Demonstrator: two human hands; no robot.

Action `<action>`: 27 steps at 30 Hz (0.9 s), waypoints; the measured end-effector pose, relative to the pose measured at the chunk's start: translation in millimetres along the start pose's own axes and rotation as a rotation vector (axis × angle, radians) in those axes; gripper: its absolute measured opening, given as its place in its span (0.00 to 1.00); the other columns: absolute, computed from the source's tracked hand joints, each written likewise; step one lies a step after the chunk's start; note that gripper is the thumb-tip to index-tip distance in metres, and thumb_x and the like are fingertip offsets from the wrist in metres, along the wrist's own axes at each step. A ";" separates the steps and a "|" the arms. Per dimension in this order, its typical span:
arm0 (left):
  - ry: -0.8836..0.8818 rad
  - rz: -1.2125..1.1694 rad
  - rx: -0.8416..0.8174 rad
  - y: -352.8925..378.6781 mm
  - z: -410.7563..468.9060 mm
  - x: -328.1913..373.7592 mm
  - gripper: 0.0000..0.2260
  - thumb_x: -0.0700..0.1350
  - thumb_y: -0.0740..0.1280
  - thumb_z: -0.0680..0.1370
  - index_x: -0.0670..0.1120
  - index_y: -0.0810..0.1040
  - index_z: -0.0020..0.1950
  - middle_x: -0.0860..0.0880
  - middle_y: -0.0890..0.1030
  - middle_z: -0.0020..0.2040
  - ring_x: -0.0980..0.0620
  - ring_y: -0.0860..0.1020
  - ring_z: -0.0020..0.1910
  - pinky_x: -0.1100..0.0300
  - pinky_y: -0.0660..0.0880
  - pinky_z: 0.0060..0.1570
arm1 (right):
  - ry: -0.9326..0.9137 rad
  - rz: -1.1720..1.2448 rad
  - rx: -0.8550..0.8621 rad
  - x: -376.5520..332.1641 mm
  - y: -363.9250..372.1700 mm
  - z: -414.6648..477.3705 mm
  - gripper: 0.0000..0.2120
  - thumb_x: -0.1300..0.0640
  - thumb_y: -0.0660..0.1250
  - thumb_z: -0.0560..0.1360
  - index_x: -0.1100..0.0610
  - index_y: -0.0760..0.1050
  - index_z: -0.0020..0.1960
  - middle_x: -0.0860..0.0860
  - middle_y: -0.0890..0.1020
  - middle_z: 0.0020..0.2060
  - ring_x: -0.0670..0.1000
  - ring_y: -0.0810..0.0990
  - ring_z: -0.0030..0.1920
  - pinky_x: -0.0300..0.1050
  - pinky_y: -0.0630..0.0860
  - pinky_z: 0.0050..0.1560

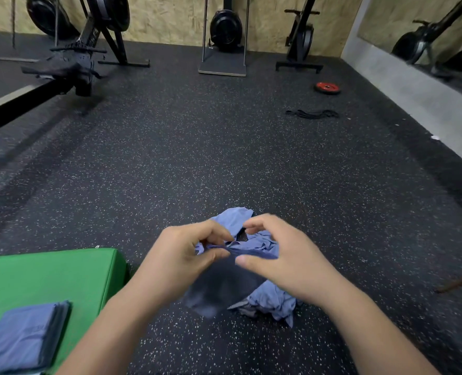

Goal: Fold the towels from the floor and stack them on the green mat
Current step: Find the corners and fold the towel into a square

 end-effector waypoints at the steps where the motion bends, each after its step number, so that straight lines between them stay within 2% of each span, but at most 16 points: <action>1: 0.002 0.004 -0.023 5.7 -0.3 2.3 0.12 0.42 0.81 0.75 0.57 0.86 0.53 0.64 0.87 0.46 0.61 0.85 0.48 0.65 0.77 0.51 | -0.020 -0.021 -0.040 -5.0 10.6 0.2 0.27 0.39 0.78 0.73 0.39 0.74 0.69 0.33 0.78 0.64 0.32 0.74 0.66 0.28 0.67 0.63; 4: -0.015 -0.038 -0.061 15.1 -1.3 4.7 0.12 0.42 0.81 0.75 0.57 0.86 0.52 0.64 0.87 0.45 0.61 0.85 0.48 0.67 0.76 0.51 | -0.039 -0.024 -0.129 -11.9 36.3 1.1 0.23 0.41 0.78 0.73 0.39 0.75 0.66 0.36 0.81 0.60 0.36 0.78 0.62 0.39 0.74 0.62; 7: -0.027 -0.085 -0.039 15.6 -0.4 5.4 0.14 0.40 0.82 0.73 0.57 0.84 0.50 0.59 0.87 0.44 0.56 0.85 0.46 0.64 0.77 0.49 | -0.021 0.004 -0.140 -9.4 43.2 2.3 0.15 0.43 0.75 0.76 0.45 0.77 0.59 0.41 0.85 0.53 0.42 0.82 0.55 0.50 0.79 0.58; 10: -0.075 -0.186 0.018 11.9 -0.3 0.5 0.15 0.40 0.83 0.72 0.54 0.83 0.51 0.54 0.85 0.44 0.57 0.81 0.40 0.65 0.74 0.44 | -0.056 0.045 -0.092 -10.6 37.9 3.6 0.07 0.47 0.74 0.79 0.46 0.78 0.53 0.41 0.85 0.48 0.42 0.82 0.51 0.49 0.78 0.56; 12: -0.099 -0.239 0.028 11.1 -0.8 -4.2 0.16 0.42 0.83 0.73 0.54 0.83 0.55 0.52 0.85 0.45 0.59 0.80 0.41 0.61 0.74 0.45 | -0.095 0.052 -0.075 -15.4 33.5 2.9 0.04 0.49 0.73 0.80 0.44 0.78 0.50 0.40 0.85 0.46 0.42 0.81 0.49 0.47 0.78 0.54; 14: -0.133 -0.314 -0.010 15.8 -1.4 -12.5 0.20 0.48 0.84 0.72 0.54 0.82 0.61 0.52 0.86 0.50 0.56 0.83 0.48 0.53 0.78 0.51 | -0.135 0.034 -0.064 -19.9 28.3 1.6 0.02 0.49 0.72 0.81 0.45 0.79 0.51 0.40 0.85 0.45 0.42 0.82 0.49 0.47 0.77 0.52; 17: -0.144 -0.339 -0.174 33.6 -3.9 -20.4 0.26 0.57 0.83 0.71 0.55 0.81 0.67 0.50 0.86 0.59 0.49 0.84 0.59 0.45 0.79 0.62 | -0.181 0.023 -0.047 -27.2 17.3 -2.5 0.01 0.52 0.72 0.81 0.46 0.81 0.50 0.40 0.85 0.44 0.43 0.82 0.49 0.44 0.76 0.50; 18: -0.144 -0.349 -0.227 41.6 -5.5 -22.6 0.25 0.56 0.83 0.72 0.55 0.81 0.66 0.49 0.87 0.59 0.47 0.85 0.58 0.44 0.80 0.62 | -0.197 0.027 -0.041 -29.5 12.8 -4.3 0.01 0.52 0.72 0.80 0.47 0.81 0.49 0.40 0.85 0.44 0.43 0.82 0.49 0.42 0.75 0.50; 20: -0.158 -0.369 -0.273 54.3 -7.6 -29.4 0.19 0.50 0.83 0.74 0.50 0.84 0.62 0.48 0.87 0.55 0.51 0.85 0.53 0.47 0.81 0.59 | -0.228 0.025 -0.019 -31.3 2.3 -7.1 0.02 0.52 0.73 0.81 0.48 0.82 0.49 0.41 0.84 0.42 0.43 0.82 0.47 0.38 0.73 0.47; 22: -0.155 -0.335 -0.274 61.9 -8.3 -38.7 0.13 0.48 0.81 0.76 0.47 0.85 0.57 0.48 0.88 0.53 0.54 0.84 0.51 0.51 0.80 0.57 | -0.253 0.023 0.012 -30.5 -10.2 -9.7 0.03 0.53 0.73 0.81 0.48 0.81 0.49 0.42 0.83 0.41 0.46 0.81 0.46 0.40 0.73 0.47; 25: -0.144 -0.156 -0.282 68.1 -7.9 -56.2 0.15 0.59 0.79 0.75 0.49 0.86 0.52 0.52 0.87 0.51 0.49 0.84 0.54 0.47 0.79 0.61 | -0.262 0.039 0.093 -25.4 -31.7 -13.2 0.03 0.54 0.72 0.82 0.49 0.80 0.50 0.46 0.83 0.42 0.49 0.81 0.45 0.49 0.76 0.50; 27: -0.141 -0.048 -0.297 70.9 -8.6 -69.0 0.19 0.65 0.76 0.74 0.50 0.85 0.50 0.53 0.85 0.52 0.50 0.83 0.55 0.46 0.78 0.61 | -0.253 0.098 0.153 -20.7 -46.1 -15.5 0.02 0.54 0.72 0.83 0.50 0.80 0.51 0.47 0.84 0.43 0.49 0.82 0.45 0.52 0.77 0.51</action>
Point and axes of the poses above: each hand's wrist, its own z-axis towards the middle knuckle, its own y-axis out of the palm, x = y × z, the point moved 10 cm from there along z, towards the middle knuckle
